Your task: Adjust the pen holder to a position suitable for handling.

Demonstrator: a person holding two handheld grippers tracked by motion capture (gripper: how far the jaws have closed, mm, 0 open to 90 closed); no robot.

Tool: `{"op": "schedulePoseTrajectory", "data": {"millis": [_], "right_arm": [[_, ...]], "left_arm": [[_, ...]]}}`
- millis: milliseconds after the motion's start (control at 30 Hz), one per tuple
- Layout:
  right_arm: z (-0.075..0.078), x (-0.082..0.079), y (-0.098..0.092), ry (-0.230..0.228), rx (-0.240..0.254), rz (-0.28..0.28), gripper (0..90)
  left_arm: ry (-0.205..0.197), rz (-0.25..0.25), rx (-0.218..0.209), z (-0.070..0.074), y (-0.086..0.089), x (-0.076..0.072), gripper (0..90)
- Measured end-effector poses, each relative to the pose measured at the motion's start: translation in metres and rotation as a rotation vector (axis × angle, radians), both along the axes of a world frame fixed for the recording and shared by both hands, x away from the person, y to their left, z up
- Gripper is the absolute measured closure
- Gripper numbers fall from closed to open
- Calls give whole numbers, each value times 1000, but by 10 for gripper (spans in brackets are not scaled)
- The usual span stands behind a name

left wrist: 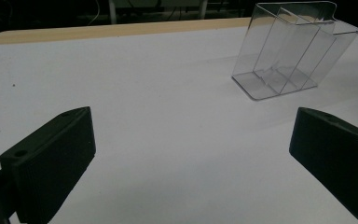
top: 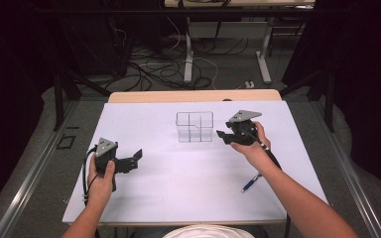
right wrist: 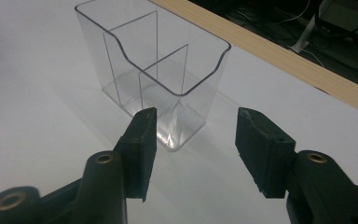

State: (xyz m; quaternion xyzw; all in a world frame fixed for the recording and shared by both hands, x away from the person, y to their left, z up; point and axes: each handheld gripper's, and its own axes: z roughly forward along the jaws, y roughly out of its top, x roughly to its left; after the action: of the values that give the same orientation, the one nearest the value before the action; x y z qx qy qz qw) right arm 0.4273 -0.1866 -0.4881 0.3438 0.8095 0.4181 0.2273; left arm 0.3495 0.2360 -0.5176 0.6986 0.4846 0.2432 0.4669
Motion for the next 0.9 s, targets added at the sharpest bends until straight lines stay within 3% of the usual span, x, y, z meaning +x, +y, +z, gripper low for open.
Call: {"op": "schedulePoseTrajectory", "data": {"millis": [267, 333, 400, 500, 667, 900], "right_arm": [[3, -11, -7, 31, -40, 22, 424], [4, -15, -9, 19, -43, 12, 334], [6, -18, -12, 42, -66, 20, 316], [7, -21, -14, 21, -83, 30, 257], [6, -26, -18, 52, -70, 26, 218], [9, -30, -20, 48, -74, 26, 154]], "left_arm": [[0, 3, 1, 0, 0, 0, 0], [0, 3, 2, 0, 0, 0, 0], [-1, 2, 3, 1, 0, -1, 0], [-2, 1, 2, 1, -1, -1, 0], [-3, 3, 0, 1, 0, -1, 0], [-8, 5, 7, 2, 0, -2, 0]]}}
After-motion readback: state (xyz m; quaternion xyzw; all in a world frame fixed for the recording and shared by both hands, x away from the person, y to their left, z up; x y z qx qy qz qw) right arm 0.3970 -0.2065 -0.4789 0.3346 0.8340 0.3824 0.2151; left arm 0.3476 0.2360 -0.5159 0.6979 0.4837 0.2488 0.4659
